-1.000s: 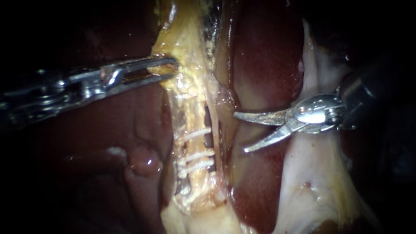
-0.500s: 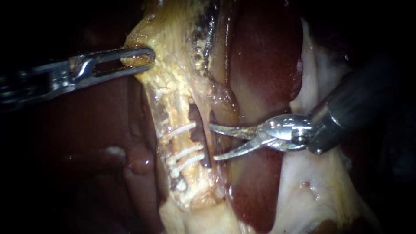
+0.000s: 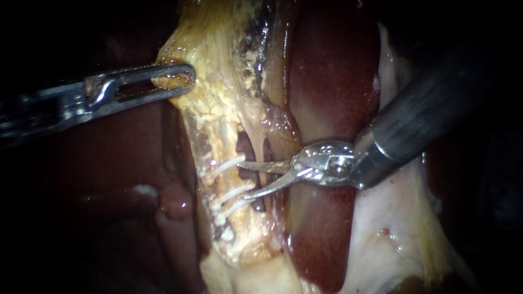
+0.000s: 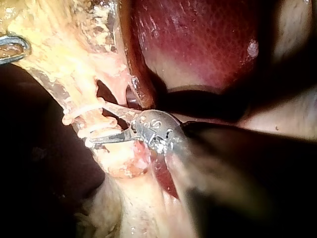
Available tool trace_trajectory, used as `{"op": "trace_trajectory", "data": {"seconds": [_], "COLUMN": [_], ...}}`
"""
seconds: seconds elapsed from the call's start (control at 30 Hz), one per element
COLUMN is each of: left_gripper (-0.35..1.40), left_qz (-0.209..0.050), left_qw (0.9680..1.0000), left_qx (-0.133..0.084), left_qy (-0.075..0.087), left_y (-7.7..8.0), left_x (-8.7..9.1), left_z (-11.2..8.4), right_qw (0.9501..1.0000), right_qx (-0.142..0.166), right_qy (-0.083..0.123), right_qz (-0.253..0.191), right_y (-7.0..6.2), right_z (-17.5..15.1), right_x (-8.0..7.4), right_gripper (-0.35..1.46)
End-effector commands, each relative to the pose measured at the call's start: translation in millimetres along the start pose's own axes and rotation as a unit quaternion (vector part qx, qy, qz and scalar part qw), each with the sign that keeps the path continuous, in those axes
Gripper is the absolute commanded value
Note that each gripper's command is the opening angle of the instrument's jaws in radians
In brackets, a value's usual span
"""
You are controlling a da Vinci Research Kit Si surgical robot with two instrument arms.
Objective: Go to the cutting position left tube
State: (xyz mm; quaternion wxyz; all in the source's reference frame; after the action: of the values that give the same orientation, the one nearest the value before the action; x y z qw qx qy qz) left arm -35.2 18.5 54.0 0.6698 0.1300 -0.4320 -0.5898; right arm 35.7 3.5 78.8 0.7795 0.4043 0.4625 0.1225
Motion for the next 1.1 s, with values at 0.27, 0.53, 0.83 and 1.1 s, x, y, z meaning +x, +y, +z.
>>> {"op": "trace_trajectory", "data": {"seconds": [0.27,0.53,0.83,1.1], "left_gripper": [-0.35,-0.35,-0.35,-0.35], "left_qz": [0.0,0.0,0.0,-0.001], "left_qw": [1.0,1.0,1.0,1.0], "left_qx": [0.0,-0.001,0.0,0.0], "left_qy": [0.0,0.0,0.0,0.0], "left_y": [-0.1,-0.1,-0.2,-0.3], "left_x": [0.0,0.0,0.0,0.0], "left_z": [0.0,0.0,0.2,0.3], "right_qw": [0.9994,0.9989,0.995,0.9911], "right_qx": [0.007,0.041,0.099,0.131], "right_qy": [-0.006,-0.007,0.003,0.009], "right_qz": [0.034,0.02,-0.006,-0.02], "right_y": [0.3,0.5,0.5,0.6], "right_z": [0.6,1.6,3.5,4.7], "right_x": [-0.1,0.3,1.7,2.0], "right_gripper": [1.41,1.4,1.35,1.28]}}
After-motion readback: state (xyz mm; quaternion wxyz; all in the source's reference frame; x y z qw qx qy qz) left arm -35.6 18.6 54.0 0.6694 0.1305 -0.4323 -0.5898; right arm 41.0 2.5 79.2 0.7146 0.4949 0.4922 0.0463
